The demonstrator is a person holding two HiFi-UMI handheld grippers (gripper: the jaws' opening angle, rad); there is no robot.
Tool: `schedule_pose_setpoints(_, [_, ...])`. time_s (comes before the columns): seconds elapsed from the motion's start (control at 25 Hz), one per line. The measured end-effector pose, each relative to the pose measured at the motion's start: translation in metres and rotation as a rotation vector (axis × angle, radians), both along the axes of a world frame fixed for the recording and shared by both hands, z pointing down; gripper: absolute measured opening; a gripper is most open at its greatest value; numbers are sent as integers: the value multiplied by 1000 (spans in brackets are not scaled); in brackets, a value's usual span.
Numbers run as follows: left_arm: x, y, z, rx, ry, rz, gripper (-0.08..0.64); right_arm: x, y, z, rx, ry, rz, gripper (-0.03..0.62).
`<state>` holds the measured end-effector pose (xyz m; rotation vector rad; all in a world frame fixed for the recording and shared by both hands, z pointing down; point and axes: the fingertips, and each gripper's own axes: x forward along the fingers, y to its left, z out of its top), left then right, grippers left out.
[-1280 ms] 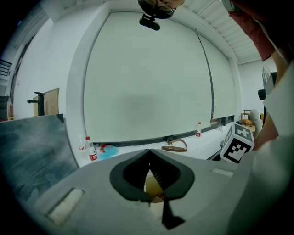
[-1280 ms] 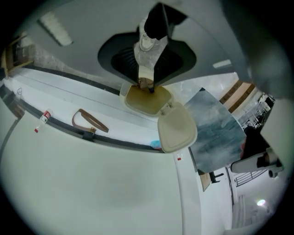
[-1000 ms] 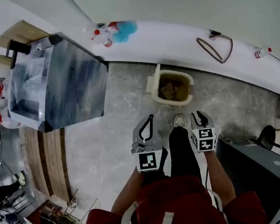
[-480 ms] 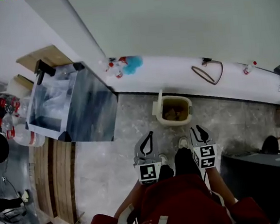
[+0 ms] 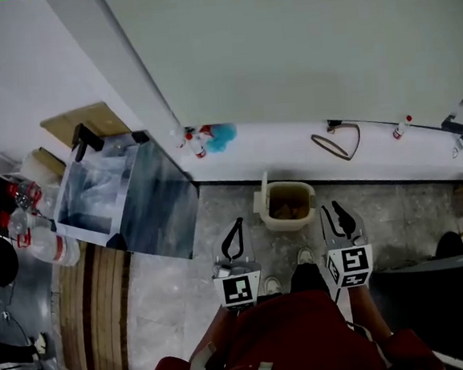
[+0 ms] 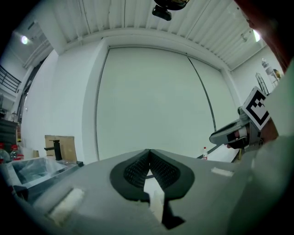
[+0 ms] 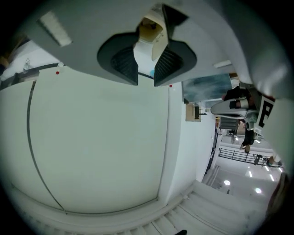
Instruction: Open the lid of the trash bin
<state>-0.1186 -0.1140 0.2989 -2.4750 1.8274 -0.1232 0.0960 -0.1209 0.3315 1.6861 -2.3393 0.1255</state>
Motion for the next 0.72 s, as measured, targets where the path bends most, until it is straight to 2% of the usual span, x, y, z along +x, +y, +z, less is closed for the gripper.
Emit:
schedule_pose_setpoints(0.24, [-5, 0, -42, 74, 10, -7, 3, 6, 4, -61, 140, -7, 15, 109])
schedule_pose_setpoints(0.4, [-2, 2, -78, 155, -1, -1, 5, 9, 6, -105, 255, -6, 14, 109])
schedule_pose_setpoints(0.72, [-4, 8, -135, 258, 46, 13, 4, 7, 19, -170, 433, 27, 15, 114])
